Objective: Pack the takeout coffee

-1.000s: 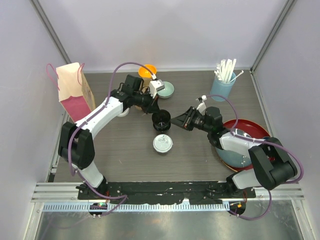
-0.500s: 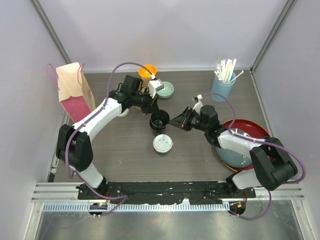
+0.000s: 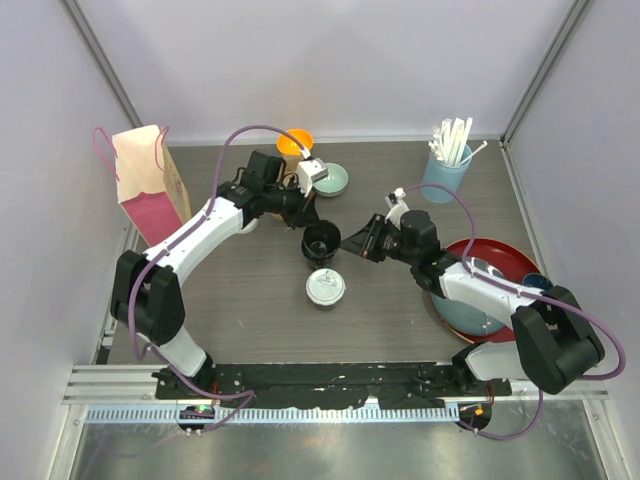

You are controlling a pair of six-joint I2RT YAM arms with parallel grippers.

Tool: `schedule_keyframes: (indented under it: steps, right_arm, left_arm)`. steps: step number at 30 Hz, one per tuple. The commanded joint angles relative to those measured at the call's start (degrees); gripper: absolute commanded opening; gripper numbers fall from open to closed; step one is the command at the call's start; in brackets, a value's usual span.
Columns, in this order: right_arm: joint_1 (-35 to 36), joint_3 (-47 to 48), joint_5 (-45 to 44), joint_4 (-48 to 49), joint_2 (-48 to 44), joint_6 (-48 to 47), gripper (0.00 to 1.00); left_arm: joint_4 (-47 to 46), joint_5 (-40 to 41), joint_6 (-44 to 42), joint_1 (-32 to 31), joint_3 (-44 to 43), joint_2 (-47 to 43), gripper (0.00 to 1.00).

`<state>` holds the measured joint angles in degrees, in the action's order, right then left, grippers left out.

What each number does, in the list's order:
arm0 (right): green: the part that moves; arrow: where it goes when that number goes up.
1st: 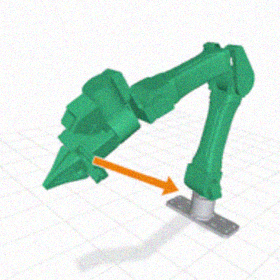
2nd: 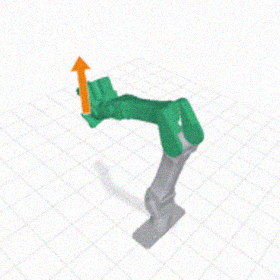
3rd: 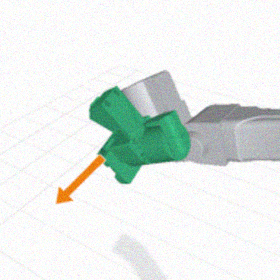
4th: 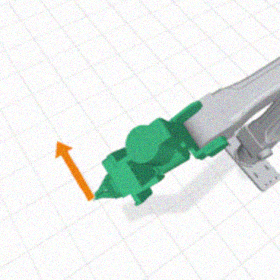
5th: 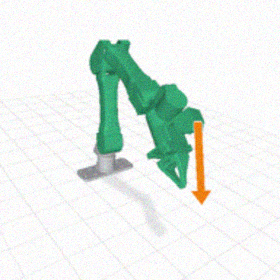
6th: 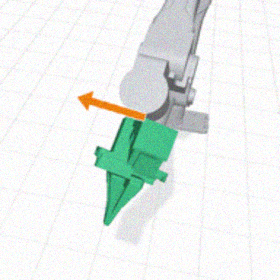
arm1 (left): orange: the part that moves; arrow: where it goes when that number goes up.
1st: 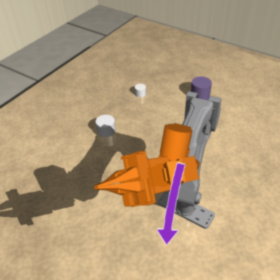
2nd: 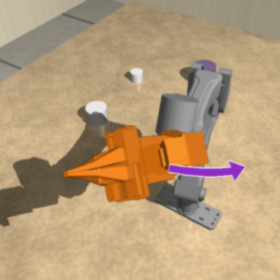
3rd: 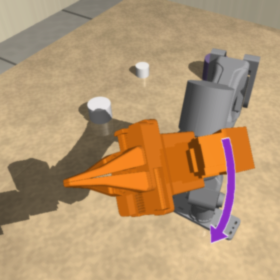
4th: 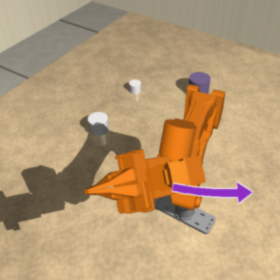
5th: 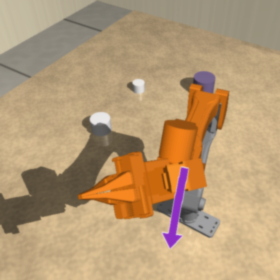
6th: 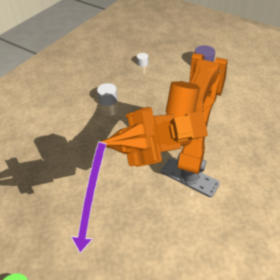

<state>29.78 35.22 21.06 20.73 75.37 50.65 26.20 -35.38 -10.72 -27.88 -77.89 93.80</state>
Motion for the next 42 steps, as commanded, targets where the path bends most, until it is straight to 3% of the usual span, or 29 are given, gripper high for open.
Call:
schedule_keyframes:
  steps: [1,9,16,25,28,35,42]
  right_arm:
    - [2.03,4.32,0.29,2.30,0.56,-2.66,0.19]
    - [3.88,7.14,-2.68,-0.07,4.26,-3.89,0.19]
    - [3.80,7.67,-7.78,-4.21,4.08,-5.74,0.11]
    - [3.97,8.02,-7.44,-5.44,3.91,-7.23,0.10]
    - [4.41,9.68,-7.52,-6.66,1.45,-10.64,0.15]
    - [4.94,18.56,-13.94,-23.51,-3.21,-26.27,0.34]
    - [4.94,30.50,-11.65,-31.09,3.63,-41.49,0.43]
  left_arm:
    - [-3.43,-2.60,1.41,0.02,1.24,-0.46,0.00]
    - [-5.45,-6.11,4.48,-0.07,2.39,-1.34,0.00]
    - [-5.80,-9.18,6.94,0.63,2.13,-2.66,0.00]
    - [-4.75,-7.26,5.98,1.78,2.56,-3.71,0.00]
    - [-4.66,-3.05,3.52,1.77,3.88,-3.89,0.00]
    - [-4.31,1.80,0.26,1.69,5.20,-4.33,0.00]
    - [-3.78,1.01,0.17,1.69,4.85,-4.59,0.00]
